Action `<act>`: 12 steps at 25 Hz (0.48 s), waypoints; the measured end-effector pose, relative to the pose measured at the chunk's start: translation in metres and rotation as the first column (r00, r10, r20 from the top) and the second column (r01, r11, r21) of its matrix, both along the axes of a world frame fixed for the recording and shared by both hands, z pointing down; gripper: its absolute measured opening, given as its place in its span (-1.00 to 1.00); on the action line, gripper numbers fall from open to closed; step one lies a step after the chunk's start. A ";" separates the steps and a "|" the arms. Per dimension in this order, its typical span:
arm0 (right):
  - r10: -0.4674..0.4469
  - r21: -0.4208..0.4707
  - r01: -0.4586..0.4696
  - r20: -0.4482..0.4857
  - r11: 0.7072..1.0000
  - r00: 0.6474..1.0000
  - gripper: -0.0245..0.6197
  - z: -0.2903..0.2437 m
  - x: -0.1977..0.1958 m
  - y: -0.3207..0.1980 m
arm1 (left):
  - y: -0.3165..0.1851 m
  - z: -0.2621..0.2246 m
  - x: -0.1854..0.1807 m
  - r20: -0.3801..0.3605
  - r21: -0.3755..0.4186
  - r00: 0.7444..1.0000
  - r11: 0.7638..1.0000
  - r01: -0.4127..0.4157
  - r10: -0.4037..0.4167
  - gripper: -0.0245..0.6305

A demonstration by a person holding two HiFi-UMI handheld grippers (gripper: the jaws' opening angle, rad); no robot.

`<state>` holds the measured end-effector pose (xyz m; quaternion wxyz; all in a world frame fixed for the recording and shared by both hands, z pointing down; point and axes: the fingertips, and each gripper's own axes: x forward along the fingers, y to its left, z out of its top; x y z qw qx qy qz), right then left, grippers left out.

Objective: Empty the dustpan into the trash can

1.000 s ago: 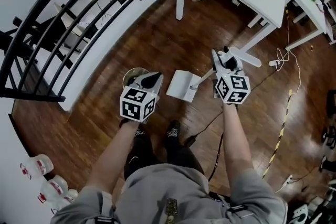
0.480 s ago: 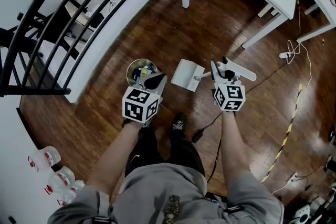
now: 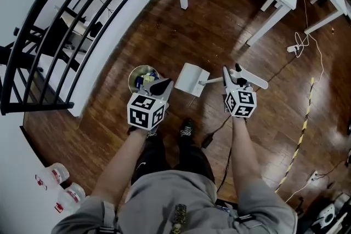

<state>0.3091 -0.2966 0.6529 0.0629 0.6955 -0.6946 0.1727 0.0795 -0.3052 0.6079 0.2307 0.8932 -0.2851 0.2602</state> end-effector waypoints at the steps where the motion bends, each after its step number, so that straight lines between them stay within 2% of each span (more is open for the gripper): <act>1: 0.007 0.006 -0.007 0.005 1.000 1.000 -0.32 -0.001 0.002 0.003 | 0.002 0.000 0.000 0.001 -0.001 1.000 1.000 -0.004 0.004 -0.91; 5: 0.017 0.014 -0.018 0.025 1.000 1.000 -0.20 -0.002 0.006 0.010 | 0.005 -0.004 0.007 -0.005 0.008 1.000 1.000 -0.028 0.028 -0.91; 10: 0.085 -0.063 -0.081 0.062 0.995 0.994 0.07 0.013 0.011 0.032 | 0.010 -0.016 0.010 -0.021 0.023 0.998 0.998 -0.055 0.056 -0.91; 12: 0.128 -0.101 -0.120 0.078 0.988 0.989 0.07 0.019 0.014 0.044 | 0.009 -0.023 0.009 -0.030 0.036 0.997 0.997 -0.064 0.065 -0.91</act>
